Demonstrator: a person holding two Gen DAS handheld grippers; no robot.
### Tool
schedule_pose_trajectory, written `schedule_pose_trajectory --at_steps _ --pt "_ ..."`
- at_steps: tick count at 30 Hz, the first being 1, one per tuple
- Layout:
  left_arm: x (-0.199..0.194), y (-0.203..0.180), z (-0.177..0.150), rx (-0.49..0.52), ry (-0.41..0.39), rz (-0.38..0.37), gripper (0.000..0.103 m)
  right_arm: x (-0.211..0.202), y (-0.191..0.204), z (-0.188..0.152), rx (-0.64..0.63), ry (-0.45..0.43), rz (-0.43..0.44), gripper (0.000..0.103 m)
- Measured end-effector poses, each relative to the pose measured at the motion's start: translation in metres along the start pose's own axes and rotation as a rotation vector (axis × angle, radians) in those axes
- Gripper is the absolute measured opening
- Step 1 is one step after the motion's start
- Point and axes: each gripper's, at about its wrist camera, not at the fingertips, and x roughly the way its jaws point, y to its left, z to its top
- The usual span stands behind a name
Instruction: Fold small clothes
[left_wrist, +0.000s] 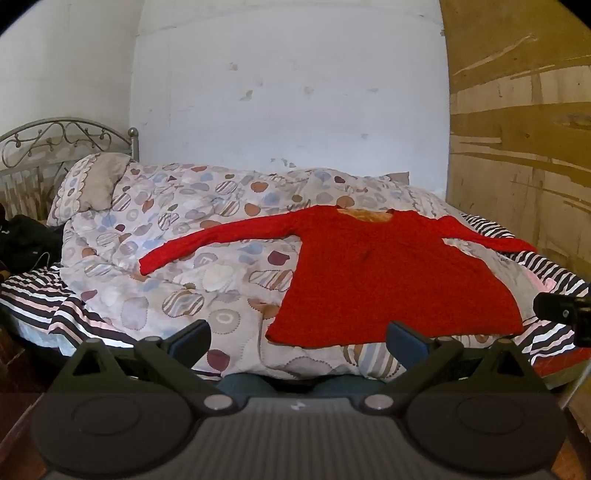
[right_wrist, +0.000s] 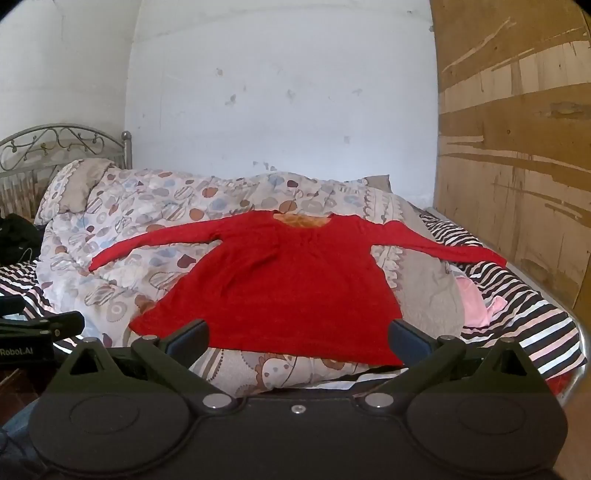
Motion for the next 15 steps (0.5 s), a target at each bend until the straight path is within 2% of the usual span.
schedule_pose_trajectory --at_steps 6,15 --pt "-0.0037 0.0016 -0.0012 -0.002 0.000 -0.001 0.103 0.0057 -0.0003 -0.0111 0.000 0.002 -0.004 0.103" --pt "-0.0058 0.0044 -0.0026 -0.004 -0.001 -0.002 0.103 0.0048 -0.0004 -0.0091 0.002 0.009 -0.004 0.103"
